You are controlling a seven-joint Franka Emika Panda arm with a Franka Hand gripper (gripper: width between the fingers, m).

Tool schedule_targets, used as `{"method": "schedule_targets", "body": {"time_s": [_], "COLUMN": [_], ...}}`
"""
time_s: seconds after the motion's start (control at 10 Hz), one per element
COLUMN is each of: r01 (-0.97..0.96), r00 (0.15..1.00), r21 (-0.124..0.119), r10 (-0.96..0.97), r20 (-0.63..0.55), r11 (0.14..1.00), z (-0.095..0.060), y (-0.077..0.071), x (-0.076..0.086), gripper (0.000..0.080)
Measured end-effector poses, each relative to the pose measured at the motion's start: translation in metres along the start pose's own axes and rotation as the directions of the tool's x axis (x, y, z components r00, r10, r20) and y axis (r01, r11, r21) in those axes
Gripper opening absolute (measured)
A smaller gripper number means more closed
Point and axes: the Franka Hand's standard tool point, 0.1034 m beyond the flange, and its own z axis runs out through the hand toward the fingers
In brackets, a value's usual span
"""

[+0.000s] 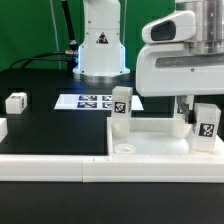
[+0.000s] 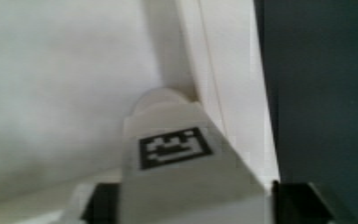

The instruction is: Assemble square table

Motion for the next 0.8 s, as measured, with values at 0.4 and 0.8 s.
{"method": "schedule_targets", "body": {"time_s": [0.4,0.8], "r01": [-0.393,-0.845], "r00": [0.919,0.534], "r21": [0.002,0.035], "r10": [0.393,0.845], "r20": [-0.013,0.035], "r11": [0.92,0.533], "z": [-0.0014,0.0026], "y": [0.0009,-0.0038], "x": [-0.0025,-0.0039], "gripper": [0.0296,0.0294]}}
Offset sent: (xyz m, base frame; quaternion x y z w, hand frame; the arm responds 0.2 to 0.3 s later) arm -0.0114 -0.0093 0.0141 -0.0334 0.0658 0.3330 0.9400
